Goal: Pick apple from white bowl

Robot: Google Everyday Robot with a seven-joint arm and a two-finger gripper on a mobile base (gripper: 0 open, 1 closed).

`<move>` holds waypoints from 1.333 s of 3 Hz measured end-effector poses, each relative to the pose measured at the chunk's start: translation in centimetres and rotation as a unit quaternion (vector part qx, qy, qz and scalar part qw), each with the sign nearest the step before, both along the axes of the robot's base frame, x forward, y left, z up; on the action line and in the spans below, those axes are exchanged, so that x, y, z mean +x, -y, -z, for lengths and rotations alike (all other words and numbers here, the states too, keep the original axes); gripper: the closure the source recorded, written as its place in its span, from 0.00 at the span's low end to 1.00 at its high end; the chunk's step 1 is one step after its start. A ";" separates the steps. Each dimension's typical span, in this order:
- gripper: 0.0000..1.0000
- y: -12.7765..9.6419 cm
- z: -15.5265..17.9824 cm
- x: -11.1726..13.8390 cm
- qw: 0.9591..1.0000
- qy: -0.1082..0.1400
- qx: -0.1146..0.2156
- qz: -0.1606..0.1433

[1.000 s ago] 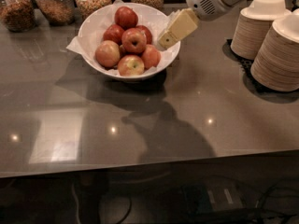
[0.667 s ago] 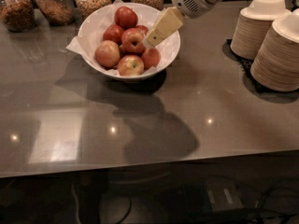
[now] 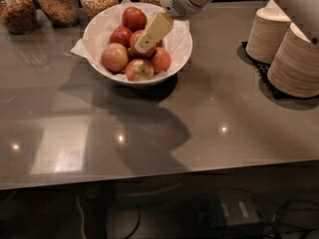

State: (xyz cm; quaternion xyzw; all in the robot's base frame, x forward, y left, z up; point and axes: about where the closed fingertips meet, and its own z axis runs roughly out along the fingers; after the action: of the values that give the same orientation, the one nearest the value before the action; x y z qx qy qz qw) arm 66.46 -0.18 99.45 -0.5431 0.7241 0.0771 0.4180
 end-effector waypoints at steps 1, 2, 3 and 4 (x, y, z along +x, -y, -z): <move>0.00 -1.4 1.0 0.7 1.000 -0.006 0.004 -0.009; 0.01 -2.1 1.5 1.1 1.000 -0.010 0.006 -0.014; 0.20 -2.4 2.5 1.5 0.999 -0.025 0.017 -0.012; 0.43 -2.7 3.2 1.8 0.999 -0.038 0.023 -0.012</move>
Offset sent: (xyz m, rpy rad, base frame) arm 0.0172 0.0279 -0.0213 0.0210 0.0259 0.0336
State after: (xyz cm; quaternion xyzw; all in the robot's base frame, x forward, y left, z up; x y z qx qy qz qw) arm 68.25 2.50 96.24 -0.5388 0.7308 0.1197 0.4017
